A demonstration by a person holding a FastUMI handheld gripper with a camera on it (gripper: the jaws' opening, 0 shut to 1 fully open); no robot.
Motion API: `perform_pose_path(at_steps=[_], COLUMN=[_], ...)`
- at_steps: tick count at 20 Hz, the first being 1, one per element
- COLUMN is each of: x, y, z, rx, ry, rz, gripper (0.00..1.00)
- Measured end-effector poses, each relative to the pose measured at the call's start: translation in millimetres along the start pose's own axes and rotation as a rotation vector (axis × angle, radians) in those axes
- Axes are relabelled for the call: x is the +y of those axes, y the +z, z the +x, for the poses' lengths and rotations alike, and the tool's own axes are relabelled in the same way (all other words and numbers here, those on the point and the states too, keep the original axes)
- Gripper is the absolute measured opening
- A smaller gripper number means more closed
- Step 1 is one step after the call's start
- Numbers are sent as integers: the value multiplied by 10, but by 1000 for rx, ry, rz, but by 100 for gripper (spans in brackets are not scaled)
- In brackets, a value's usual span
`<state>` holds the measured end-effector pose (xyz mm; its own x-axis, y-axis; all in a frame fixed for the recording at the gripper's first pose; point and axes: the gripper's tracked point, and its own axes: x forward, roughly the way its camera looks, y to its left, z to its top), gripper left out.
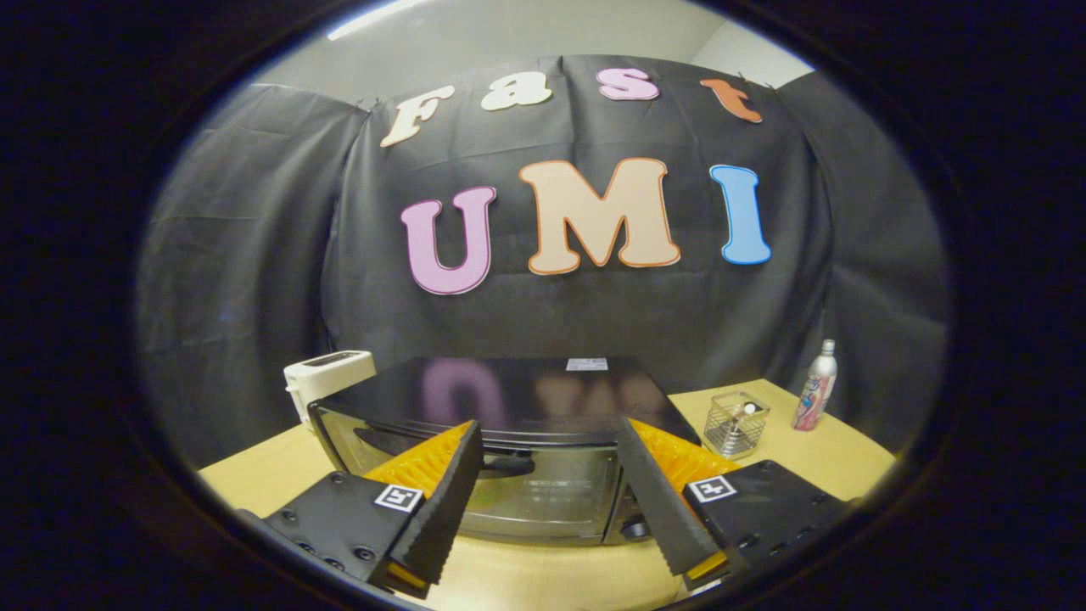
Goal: Open the toaster oven, put the food inside, and close the toaster oven door.
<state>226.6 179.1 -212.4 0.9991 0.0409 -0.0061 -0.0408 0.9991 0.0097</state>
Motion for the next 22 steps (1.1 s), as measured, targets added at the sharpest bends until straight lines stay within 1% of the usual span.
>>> perform_pose_path(at_steps=[5, 8, 10, 12, 16, 19, 22], x=[-160, -367, -438, -508, -728, -843, -942], y=[415, 659, 814, 931, 1169, 1349, 1416], z=[-304, -481, -602, -708, -889, -966, -1039], rx=[-38, -61, -73, -69, -51, -52, -40], ry=[-3, -46, -58, -73, -140, -175, -199], rz=[19, -18, -33, -48, -109, -124, -131], gripper=[97, 97, 97, 97, 97, 97, 97])
